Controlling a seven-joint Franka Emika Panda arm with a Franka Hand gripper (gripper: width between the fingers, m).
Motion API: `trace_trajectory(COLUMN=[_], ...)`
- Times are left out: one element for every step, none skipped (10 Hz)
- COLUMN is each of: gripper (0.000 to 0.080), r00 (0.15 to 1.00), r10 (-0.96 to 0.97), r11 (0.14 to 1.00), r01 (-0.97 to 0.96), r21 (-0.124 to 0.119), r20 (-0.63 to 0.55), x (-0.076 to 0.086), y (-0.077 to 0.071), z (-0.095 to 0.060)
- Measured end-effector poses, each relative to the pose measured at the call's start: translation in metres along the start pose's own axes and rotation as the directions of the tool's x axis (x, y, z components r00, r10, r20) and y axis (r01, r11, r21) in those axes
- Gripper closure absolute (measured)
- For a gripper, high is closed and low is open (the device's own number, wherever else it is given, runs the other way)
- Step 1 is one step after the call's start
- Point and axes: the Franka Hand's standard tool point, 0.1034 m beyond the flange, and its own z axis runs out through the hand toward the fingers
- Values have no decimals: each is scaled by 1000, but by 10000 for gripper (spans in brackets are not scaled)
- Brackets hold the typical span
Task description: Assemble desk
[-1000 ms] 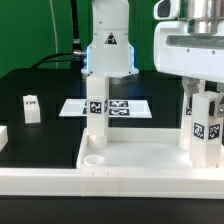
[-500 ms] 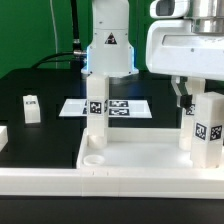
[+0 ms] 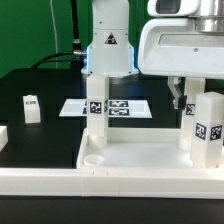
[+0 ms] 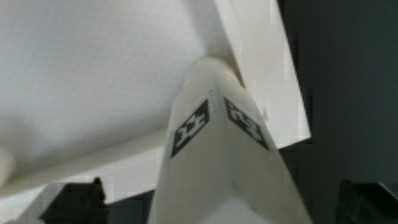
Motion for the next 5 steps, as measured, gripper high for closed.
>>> trace_trajectory(gripper=[151, 151, 151, 151, 151], r00=[996, 991, 973, 946, 916], r10=[-89, -134, -230, -324, -401], r11=[996, 991, 973, 946, 916], r01=[89, 134, 230, 324, 401], r21=[-1, -1, -6, -10, -10], r20=[-2, -2, -3, -4, -6], x=[-1, -1, -1, -1, 0], y=[-2, -3, -3, -3, -2], z=[0, 0, 0, 0, -1])
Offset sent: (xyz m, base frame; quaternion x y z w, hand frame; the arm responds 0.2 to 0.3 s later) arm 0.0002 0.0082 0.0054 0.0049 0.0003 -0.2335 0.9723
